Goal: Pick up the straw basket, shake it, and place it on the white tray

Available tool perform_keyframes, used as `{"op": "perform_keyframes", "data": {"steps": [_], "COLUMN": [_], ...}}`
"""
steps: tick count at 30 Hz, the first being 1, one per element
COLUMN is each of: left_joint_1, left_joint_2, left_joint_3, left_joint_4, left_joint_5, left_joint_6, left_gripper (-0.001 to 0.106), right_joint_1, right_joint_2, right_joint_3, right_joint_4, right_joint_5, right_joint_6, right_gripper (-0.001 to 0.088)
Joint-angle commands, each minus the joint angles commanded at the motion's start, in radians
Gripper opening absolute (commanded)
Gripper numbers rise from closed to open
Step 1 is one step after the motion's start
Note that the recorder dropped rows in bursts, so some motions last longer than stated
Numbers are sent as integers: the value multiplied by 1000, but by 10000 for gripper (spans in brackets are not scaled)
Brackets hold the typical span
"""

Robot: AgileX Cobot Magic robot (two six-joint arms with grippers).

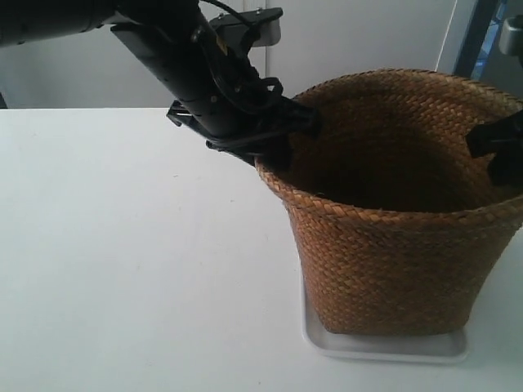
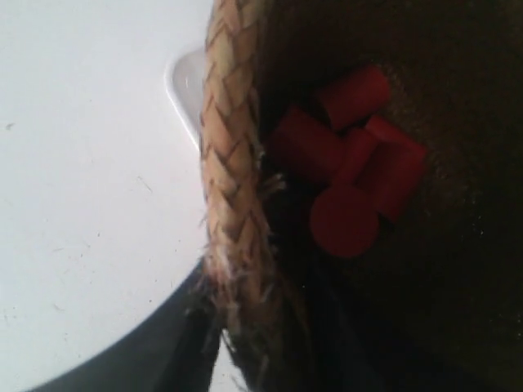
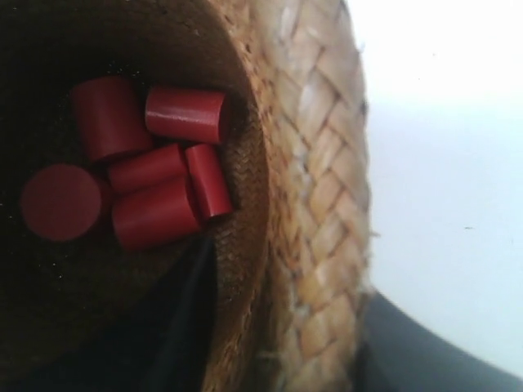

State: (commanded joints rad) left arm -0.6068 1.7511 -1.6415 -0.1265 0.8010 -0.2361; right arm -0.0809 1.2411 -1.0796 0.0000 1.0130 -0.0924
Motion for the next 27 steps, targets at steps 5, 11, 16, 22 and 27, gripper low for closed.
{"op": "perform_keyframes", "data": {"steps": [5,11,16,22,27], "left_joint_1": [0,2,2,2,2], "left_joint_2": [-7,-60,-113,-172,-209], "left_joint_3": [0,-2,-4,-4,-4], "left_joint_4": [-6,48,105,138,143], "left_joint_5": [6,-21,-30,3,25], "left_joint_6": [0,6,6,9,56], "left_gripper": [660,660,660,660,659], "right_joint_1": [0,0,0,0,0], "right_joint_2": [-8,-23,-32,-41,-76], "right_joint_3": [0,0,-2,-38,-79], "right_joint_4": [0,0,0,-6,-6], "right_joint_5": [11,35,57,109,105], "right_joint_6": [0,0,0,0,0], "right_gripper": [452,571,613,615,615]}}
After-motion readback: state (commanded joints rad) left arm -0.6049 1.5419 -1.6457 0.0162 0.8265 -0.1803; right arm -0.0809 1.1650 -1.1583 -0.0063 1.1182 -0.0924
